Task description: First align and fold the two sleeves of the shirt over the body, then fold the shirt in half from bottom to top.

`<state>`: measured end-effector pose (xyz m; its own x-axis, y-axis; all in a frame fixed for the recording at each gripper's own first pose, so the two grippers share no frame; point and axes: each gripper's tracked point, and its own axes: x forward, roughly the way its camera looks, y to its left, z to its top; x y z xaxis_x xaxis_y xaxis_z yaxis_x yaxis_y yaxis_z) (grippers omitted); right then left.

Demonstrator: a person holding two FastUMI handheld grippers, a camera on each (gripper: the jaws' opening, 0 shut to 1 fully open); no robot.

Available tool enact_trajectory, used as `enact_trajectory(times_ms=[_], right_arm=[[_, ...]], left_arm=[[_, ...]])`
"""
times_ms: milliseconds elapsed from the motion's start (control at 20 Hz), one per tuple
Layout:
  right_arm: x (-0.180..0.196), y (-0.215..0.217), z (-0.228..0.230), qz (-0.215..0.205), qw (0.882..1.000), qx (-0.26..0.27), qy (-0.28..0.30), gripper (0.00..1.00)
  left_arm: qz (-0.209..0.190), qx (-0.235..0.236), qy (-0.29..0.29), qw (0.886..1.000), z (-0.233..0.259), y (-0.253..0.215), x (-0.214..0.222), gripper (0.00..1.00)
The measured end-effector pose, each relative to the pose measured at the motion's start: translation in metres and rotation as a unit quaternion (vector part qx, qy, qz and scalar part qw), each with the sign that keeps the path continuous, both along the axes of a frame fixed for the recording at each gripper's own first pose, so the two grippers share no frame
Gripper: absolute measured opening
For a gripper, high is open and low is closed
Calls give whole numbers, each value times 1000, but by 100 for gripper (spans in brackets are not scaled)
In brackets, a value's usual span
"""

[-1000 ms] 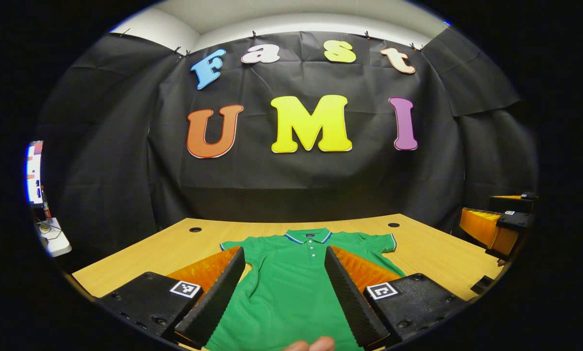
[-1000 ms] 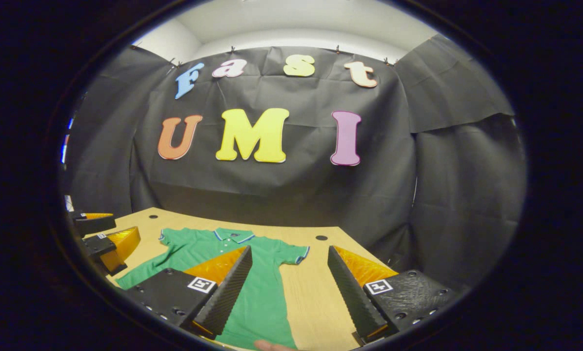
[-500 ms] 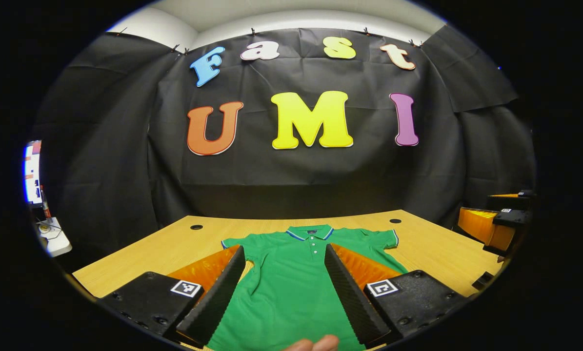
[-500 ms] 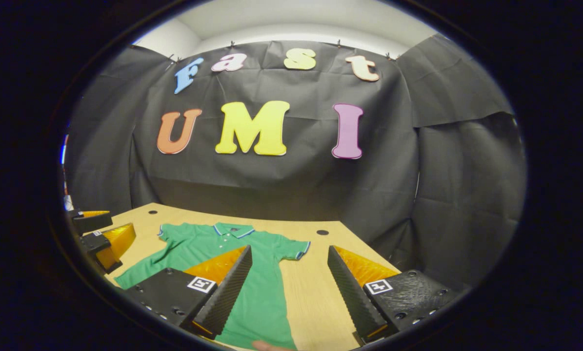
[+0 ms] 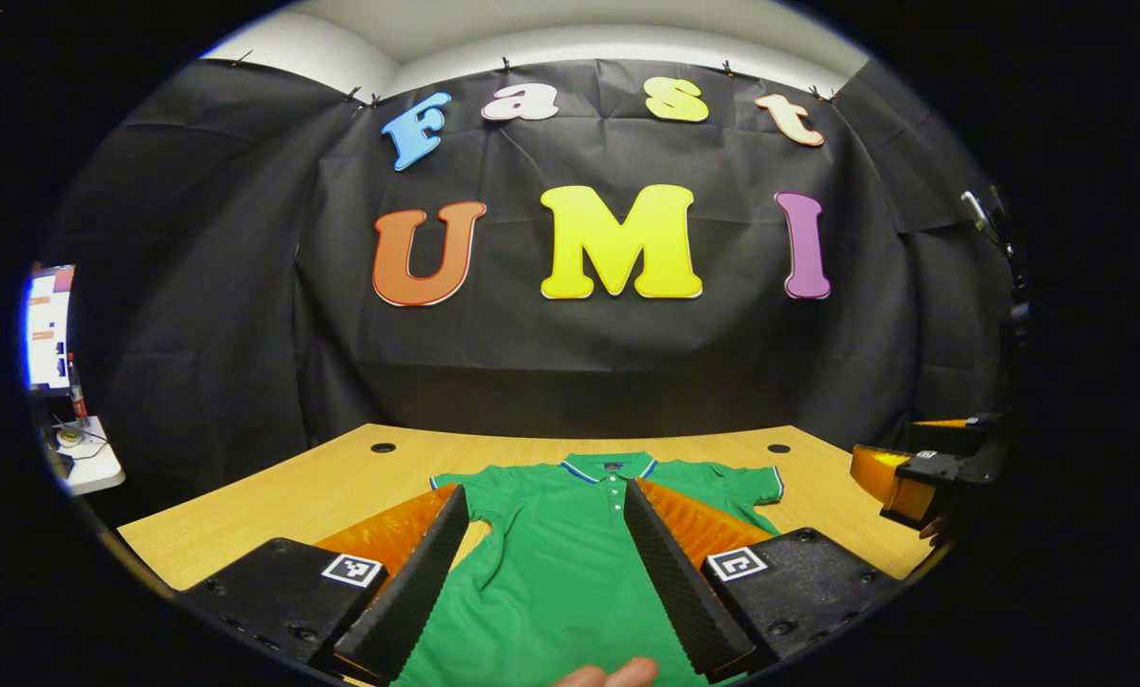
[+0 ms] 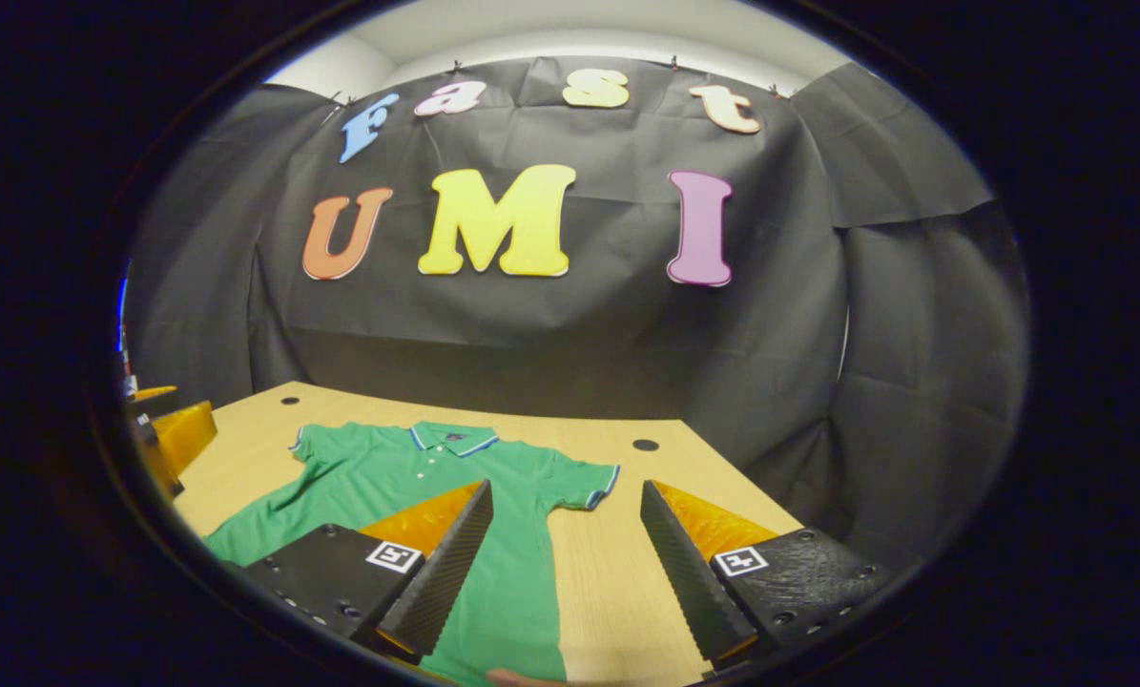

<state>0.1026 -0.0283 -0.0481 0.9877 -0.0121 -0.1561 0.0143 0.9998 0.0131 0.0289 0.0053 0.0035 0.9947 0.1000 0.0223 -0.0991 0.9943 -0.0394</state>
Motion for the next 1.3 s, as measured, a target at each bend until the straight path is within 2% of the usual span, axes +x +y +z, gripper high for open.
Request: enact_trajectory(times_ms=[200, 250, 300, 400, 600, 700, 900, 1000, 1150, 1200, 1300], right_arm=[[64, -1, -38, -2, 997, 34, 64, 95], [81, -2, -47, -4, 996, 42, 82, 98], [98, -4, -58, -8, 994, 48, 99, 95], [125, -9, -78, -24, 989, 60, 130, 95], [177, -20, -108, -52, 976, 110, 178, 89], [200, -27, -119, -69, 969, 136, 193, 83], [221, -22, -147, -77, 950, 176, 244, 58], [226, -28, -153, -88, 951, 158, 251, 46], [234, -30, -158, -99, 951, 144, 256, 46], [233, -30, -153, -98, 951, 145, 254, 40], [236, -27, -153, -84, 952, 140, 261, 20]], left_arm=[[6, -16, -12, 1000, 5, 7, 28, 100], [6, -14, -10, 1000, 5, 9, 36, 100], [2, -12, -8, 1000, 5, 10, 43, 100], [-2, -10, -2, 1000, 0, 10, 56, 100], [-11, -9, 25, 1000, -19, 9, 75, 100], [-9, -3, 37, 999, -28, 11, 80, 100], [-8, -1, 49, 999, -40, 13, 84, 100], [-10, -7, 52, 999, -44, 11, 87, 100], [-13, -11, 58, 998, -49, 11, 90, 100], [-14, -12, 60, 998, -52, 11, 90, 100], [-15, -14, 62, 998, -55, 11, 91, 100]])
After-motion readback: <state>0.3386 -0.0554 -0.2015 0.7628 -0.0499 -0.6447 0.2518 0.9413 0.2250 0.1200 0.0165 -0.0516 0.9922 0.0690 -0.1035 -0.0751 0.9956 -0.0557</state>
